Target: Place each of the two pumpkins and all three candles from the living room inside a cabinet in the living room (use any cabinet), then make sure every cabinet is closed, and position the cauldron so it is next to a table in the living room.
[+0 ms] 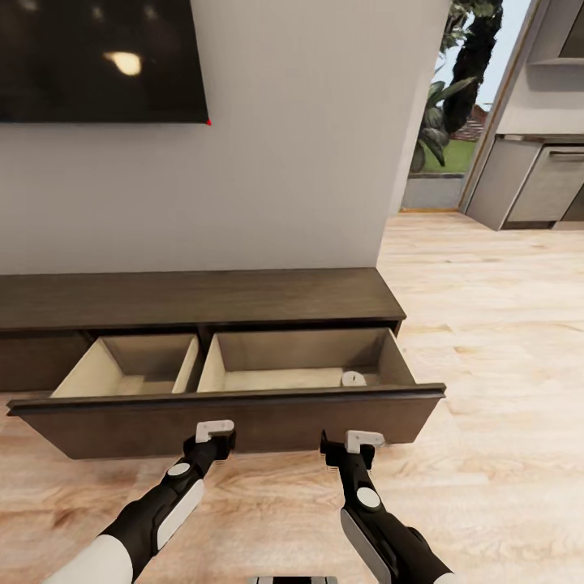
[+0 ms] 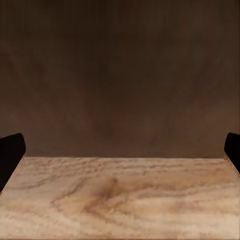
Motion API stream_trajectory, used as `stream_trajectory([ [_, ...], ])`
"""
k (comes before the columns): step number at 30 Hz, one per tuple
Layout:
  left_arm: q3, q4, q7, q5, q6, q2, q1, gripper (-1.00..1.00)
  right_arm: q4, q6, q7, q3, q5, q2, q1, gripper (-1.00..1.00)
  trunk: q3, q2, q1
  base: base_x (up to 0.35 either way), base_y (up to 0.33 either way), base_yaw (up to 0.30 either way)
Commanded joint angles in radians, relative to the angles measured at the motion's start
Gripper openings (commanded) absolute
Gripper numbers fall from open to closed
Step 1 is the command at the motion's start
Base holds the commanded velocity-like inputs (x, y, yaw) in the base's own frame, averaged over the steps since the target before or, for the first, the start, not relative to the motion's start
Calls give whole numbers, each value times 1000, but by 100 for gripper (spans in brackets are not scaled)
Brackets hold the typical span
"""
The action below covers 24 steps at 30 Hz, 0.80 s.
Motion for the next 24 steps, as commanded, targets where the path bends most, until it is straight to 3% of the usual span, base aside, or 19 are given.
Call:
stream_trajectory([
  [1, -8, -2, 10, 7, 3, 2, -1, 100, 0, -7, -5, 5, -11, -1, -1, 100, -1, 0, 0, 230, 0, 0],
  [10, -8, -2, 10, 7, 3, 2, -1, 100, 0, -7, -5, 5, -12, -1, -1, 100, -1, 0, 0, 77, 0, 0],
  [24, -8, -2, 10, 7, 3, 2, -1, 100, 0, -7, -5, 5, -12, -1, -1, 100, -1, 0, 0, 193, 0, 0],
])
